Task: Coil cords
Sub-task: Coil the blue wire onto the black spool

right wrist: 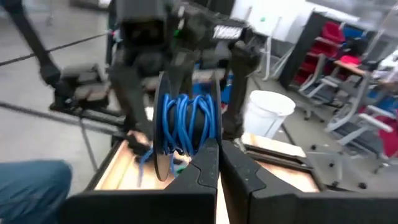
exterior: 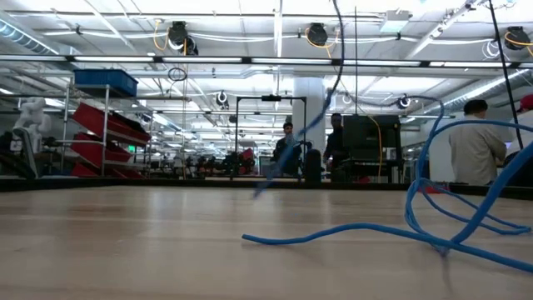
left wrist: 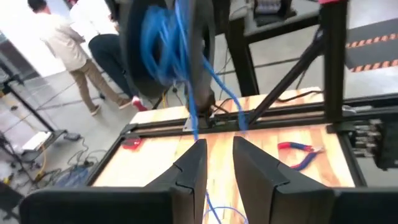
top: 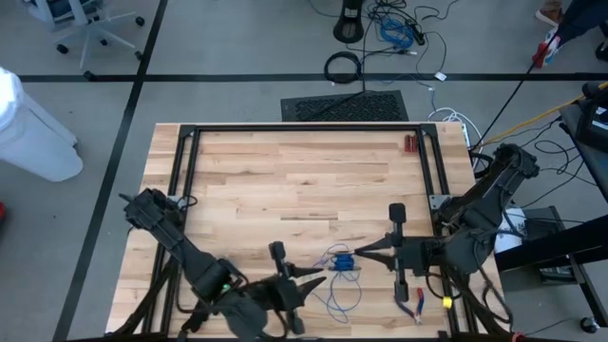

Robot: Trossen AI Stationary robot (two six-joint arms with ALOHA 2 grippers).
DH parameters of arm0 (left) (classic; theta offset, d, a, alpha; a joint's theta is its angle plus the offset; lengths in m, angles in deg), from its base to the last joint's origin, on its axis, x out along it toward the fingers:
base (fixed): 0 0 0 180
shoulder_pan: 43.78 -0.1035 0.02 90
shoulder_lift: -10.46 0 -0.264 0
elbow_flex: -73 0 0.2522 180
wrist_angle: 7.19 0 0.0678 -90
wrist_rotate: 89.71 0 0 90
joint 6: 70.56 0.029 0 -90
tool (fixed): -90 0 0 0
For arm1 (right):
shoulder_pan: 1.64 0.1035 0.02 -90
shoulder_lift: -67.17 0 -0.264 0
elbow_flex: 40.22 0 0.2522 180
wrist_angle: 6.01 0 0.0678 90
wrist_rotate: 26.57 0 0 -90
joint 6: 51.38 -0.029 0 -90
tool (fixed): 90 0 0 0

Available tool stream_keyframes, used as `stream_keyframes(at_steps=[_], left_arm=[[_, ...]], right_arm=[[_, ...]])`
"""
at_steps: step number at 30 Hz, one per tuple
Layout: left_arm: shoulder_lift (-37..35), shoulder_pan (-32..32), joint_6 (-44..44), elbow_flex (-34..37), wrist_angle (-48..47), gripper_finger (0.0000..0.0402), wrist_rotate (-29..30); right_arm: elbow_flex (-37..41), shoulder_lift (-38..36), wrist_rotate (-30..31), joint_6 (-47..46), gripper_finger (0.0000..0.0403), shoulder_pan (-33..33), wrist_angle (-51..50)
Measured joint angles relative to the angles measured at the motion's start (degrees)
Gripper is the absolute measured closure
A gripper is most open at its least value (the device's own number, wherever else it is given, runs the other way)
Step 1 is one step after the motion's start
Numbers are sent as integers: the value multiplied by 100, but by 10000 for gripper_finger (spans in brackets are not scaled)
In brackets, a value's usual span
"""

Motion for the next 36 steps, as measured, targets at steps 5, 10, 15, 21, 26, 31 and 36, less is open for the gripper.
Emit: stream_keyframes(at_steps=[5, 10, 15, 21, 26, 31, 36], left_arm=[[300, -16, -258, 0, -41, 317, -5], [593, -41, -274, 0, 55, 317, 513], [827, -80, -253, 2, 269, 313, 1000], [1109, -145, -89, 2, 435, 268, 1779], [1201, -276, -228, 2, 467, 220, 1834], [1285, -348, -413, 7, 444, 202, 2001], [1302, -333, -426, 7, 474, 201, 2364]], right_arm=[[0, -123, 227, 260, 403, 143, 83], [0, -171, 409, 313, 403, 274, 98], [0, -167, 659, 349, 403, 363, 96], [0, -167, 664, 349, 403, 383, 97], [0, -167, 666, 349, 403, 383, 97], [0, -167, 668, 350, 403, 383, 88], [0, -167, 667, 368, 403, 383, 88]])
